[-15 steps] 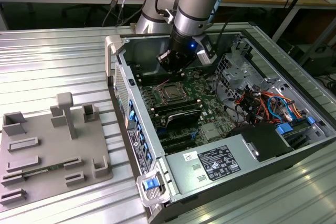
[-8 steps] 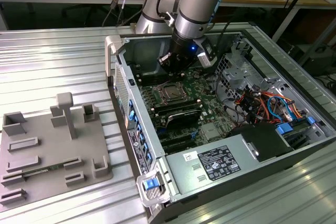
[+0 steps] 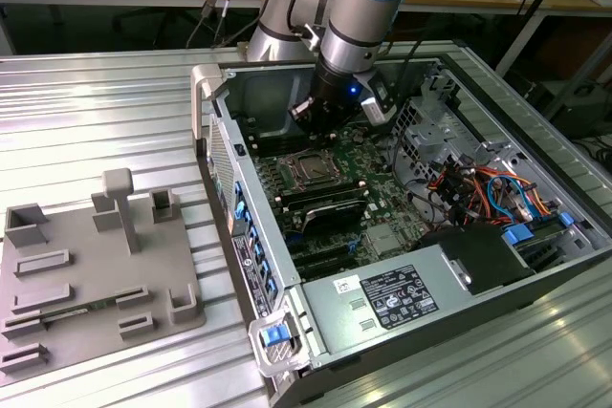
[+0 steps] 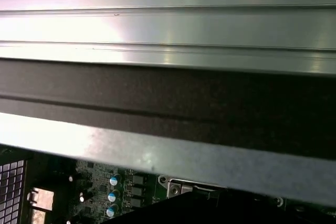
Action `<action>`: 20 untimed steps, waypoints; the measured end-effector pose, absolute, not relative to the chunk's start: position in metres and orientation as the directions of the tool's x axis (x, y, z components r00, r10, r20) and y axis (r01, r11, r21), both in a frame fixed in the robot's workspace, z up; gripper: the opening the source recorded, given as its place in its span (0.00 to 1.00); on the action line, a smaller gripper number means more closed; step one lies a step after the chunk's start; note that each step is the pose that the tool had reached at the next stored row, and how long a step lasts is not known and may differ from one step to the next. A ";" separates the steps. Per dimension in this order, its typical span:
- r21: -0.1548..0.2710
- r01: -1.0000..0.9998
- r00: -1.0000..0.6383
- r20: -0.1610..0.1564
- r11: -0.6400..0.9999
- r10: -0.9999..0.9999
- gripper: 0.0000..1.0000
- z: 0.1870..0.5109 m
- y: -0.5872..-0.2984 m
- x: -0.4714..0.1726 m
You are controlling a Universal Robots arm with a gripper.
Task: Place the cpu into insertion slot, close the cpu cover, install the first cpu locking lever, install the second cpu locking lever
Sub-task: 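Install the first cpu locking lever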
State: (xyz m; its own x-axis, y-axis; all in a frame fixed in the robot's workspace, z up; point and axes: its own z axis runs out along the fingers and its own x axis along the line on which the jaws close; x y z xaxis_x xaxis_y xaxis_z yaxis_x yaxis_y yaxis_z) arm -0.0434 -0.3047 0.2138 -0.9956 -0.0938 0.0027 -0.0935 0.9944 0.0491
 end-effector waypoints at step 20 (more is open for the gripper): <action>0.064 -0.094 -0.996 0.001 0.994 -0.094 0.11 0.203 -0.305 -0.041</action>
State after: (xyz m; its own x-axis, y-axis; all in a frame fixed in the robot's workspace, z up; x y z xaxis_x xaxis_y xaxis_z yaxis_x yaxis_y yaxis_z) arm -0.0415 -0.3047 0.2029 -0.9955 -0.0943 0.0012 -0.0940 0.9935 0.0638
